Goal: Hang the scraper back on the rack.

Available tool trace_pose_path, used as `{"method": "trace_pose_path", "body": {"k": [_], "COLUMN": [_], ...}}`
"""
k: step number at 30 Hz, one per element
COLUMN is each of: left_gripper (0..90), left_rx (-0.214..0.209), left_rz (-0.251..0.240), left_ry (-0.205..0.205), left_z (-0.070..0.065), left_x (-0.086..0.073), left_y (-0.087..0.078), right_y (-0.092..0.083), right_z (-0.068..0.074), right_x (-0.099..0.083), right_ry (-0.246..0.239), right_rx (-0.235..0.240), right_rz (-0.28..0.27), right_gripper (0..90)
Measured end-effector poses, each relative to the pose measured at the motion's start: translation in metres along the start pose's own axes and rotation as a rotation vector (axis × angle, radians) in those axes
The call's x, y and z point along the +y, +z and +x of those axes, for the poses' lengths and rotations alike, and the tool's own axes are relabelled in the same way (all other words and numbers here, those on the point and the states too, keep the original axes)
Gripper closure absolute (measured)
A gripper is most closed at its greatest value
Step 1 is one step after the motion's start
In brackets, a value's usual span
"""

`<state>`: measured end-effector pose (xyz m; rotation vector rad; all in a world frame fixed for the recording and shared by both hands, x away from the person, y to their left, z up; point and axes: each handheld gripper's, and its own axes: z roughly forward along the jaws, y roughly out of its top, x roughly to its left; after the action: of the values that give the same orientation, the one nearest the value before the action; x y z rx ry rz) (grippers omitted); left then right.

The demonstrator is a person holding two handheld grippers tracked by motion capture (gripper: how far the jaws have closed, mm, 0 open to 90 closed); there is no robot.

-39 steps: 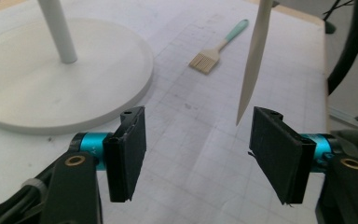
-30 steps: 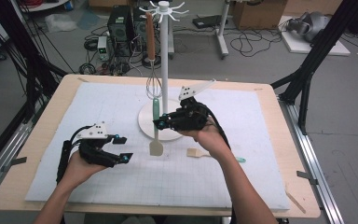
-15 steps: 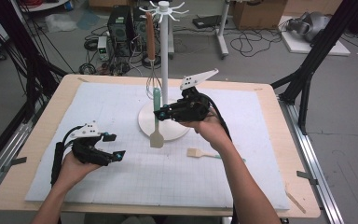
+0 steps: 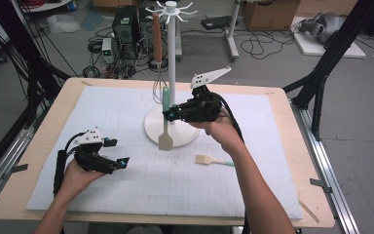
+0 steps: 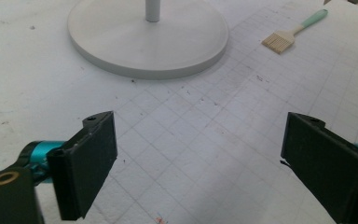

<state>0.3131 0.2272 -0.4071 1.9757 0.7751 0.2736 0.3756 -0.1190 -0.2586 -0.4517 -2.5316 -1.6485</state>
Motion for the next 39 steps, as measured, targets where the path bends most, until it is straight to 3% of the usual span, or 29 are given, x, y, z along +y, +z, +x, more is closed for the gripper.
{"method": "trace_pose_path", "body": {"k": [24, 39], "left_gripper": [6.5, 6.6], "left_rx": [0.013, 0.013], "left_rz": [-0.002, -0.002], "left_ry": [-0.006, -0.001], "left_z": [0.004, 0.004], "left_x": [-0.003, -0.003], "left_y": [-0.002, -0.001], "right_y": [-0.011, -0.012], "right_z": [-0.002, -0.006], "right_x": [0.035, 0.042], "right_ry": [-0.038, -0.042], "right_rx": [-0.022, -0.032], "right_rz": [-0.008, 0.002], "right_gripper": [83.7, 83.6]}}
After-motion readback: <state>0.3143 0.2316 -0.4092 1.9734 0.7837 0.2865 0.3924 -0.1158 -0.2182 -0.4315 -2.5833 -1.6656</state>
